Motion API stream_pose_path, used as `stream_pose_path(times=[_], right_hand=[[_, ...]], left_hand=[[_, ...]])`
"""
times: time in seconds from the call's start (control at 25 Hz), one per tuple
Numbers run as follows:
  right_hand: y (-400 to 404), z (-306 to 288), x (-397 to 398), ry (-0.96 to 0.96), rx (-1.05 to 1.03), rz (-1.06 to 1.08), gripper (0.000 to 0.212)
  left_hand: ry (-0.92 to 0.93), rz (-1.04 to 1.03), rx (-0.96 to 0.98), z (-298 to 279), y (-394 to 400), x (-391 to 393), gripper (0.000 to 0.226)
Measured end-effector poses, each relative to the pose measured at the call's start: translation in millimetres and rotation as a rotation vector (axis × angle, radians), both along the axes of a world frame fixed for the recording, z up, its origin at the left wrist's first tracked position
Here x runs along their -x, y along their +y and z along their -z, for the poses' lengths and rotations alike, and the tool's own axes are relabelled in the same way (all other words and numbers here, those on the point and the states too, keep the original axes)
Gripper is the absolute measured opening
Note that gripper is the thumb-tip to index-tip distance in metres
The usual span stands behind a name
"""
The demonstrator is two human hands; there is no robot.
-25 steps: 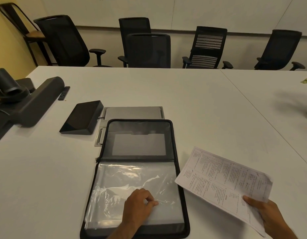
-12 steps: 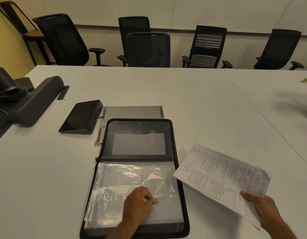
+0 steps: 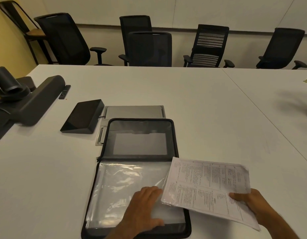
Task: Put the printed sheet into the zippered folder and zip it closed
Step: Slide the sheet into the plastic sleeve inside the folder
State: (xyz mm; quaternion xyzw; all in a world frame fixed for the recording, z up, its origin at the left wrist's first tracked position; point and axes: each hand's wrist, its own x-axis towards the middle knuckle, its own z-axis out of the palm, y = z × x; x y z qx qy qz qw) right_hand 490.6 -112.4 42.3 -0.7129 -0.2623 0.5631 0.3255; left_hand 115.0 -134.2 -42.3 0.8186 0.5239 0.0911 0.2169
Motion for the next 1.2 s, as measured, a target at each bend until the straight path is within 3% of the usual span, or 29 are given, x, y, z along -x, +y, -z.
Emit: stream_pose_path(times=[0.08,0.16,0.24,0.28,0.32,0.4,0.52,0.64,0.76,0.84,0.92,1.04,1.12,1.2], right_hand=[[1.2,-4.1,-2.1,-0.034,0.003,-0.071,0.025],[0.2,-6.5,-5.0,-0.060,-0.005,-0.119,0.022],[-1.5,-5.5,-8.4,-0.079,-0.001,-0.150,0.023],[-2.0,-4.2,-10.0,-0.082,0.001,-0.158,0.025],[-2.1,-3.1,-12.0,-0.082,0.003,-0.162,0.030],[-1.9,-1.5,-17.5,-0.074,0.018,-0.161,0.051],[-2.0,1.6,-24.1,-0.053,0.021,-0.165,0.088],[-3.2,4.9,-26.0,-0.017,0.012,-0.187,0.097],[-2.2,2.7,-23.6,-0.024,0.000,-0.206,0.079],[-0.8,-1.5,-21.6,-0.026,-0.018,-0.207,0.046],[2.0,-1.1,-25.2,-0.054,-0.025,-0.201,0.030],[6.8,-3.4,-27.9,-0.063,-0.020,-0.218,0.035],[9.7,-3.7,-28.3,-0.043,-0.025,-0.241,0.055],[10.9,-1.1,-27.2,-0.041,-0.044,-0.262,0.072]], left_hand=[[0.139,0.141,-0.008,12.8,-5.0,-3.3,0.111],[0.187,0.155,-0.028,14.4,-8.8,-9.3,0.119],[0.148,0.182,-0.086,9.7,-12.1,-16.3,0.118],[0.152,0.221,-0.026,6.2,-12.7,-17.1,0.114],[0.165,0.243,0.013,1.4,-13.0,-18.6,0.108],[0.158,0.292,-0.185,9.7,-16.0,-18.4,0.098],[0.258,0.330,-0.195,23.5,-13.2,-19.0,0.091],[0.224,0.344,-0.264,22.6,-11.3,-26.3,0.071],[0.227,0.336,-0.345,26.4,-8.8,-34.7,0.051],[0.244,0.335,-0.351,23.1,-9.7,-37.2,0.053],[0.220,0.338,-0.332,21.3,-11.3,-38.5,0.055],[0.065,0.138,-0.151,0.2,-4.0,-45.7,0.059],[-0.070,-0.111,-0.021,-23.3,18.7,-60.0,0.063],[-0.090,-0.254,0.114,-35.6,50.4,-76.2,0.069]])
